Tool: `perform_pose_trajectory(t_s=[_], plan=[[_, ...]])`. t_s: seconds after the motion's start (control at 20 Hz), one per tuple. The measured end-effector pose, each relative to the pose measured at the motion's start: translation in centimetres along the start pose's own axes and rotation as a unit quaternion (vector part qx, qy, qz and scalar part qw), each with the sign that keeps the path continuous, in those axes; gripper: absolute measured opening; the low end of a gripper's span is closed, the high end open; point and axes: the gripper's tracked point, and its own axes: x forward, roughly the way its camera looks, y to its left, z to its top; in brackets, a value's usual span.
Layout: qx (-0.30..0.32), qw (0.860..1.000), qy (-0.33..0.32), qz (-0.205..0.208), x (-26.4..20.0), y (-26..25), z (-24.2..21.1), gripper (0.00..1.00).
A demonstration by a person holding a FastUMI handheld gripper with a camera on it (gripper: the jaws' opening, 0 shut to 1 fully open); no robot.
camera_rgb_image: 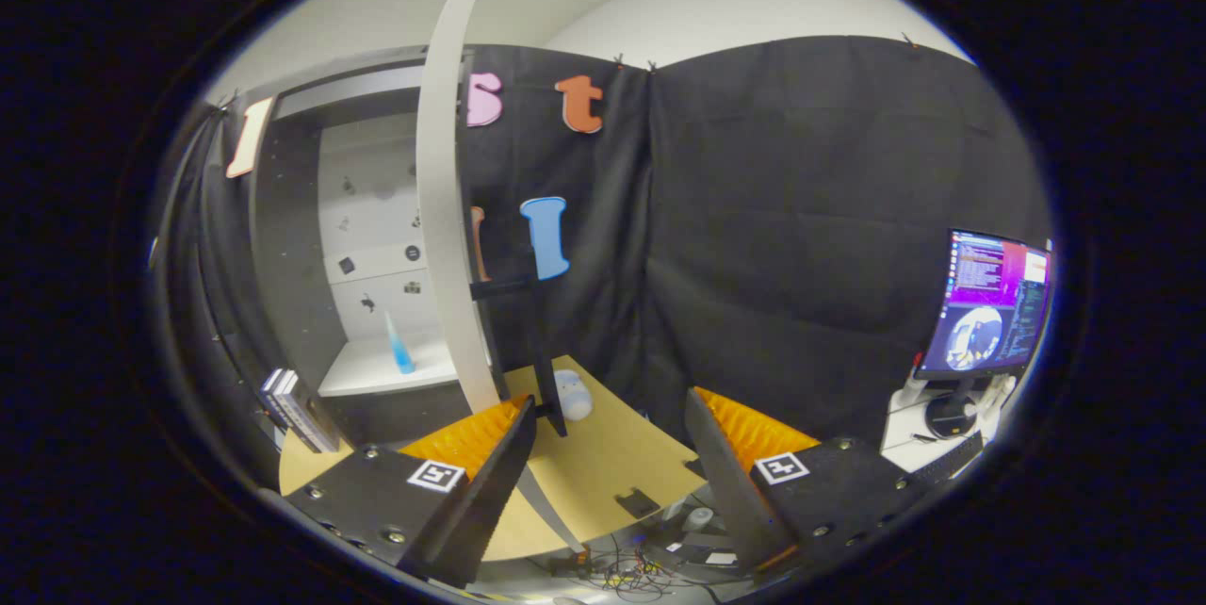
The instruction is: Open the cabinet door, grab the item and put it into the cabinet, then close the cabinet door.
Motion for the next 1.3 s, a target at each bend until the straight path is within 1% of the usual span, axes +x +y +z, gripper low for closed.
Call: perform_pose_trajectory(t_s=[0.15, 0.3, 0.5, 0.65, 0.85, 1.05, 1.25, 1.3], plan=[[0.008, 0.998, 0.01, 0.055, -1.0, 4.1, -0.8, 0.97], [0.02, 0.994, 0.023, 0.107, -1.5, 8.6, -2.2, 0.97], [0.024, 0.984, 0.034, 0.172, -2.1, 13.1, -2.5, 0.98], [0.031, 0.975, 0.048, 0.217, -2.3, 15.2, -2.7, 0.98], [0.022, 0.966, 0.056, 0.253, -0.2, 19.2, -3.1, 0.98], [0.008, 0.955, 0.063, 0.29, 1.0, 21.8, -2.6, 0.98], [-0.005, 0.946, 0.074, 0.315, 2.9, 23.9, -2.5, 0.98], [-0.007, 0.943, 0.078, 0.324, 3.0, 24.4, -2.6, 1.0]])
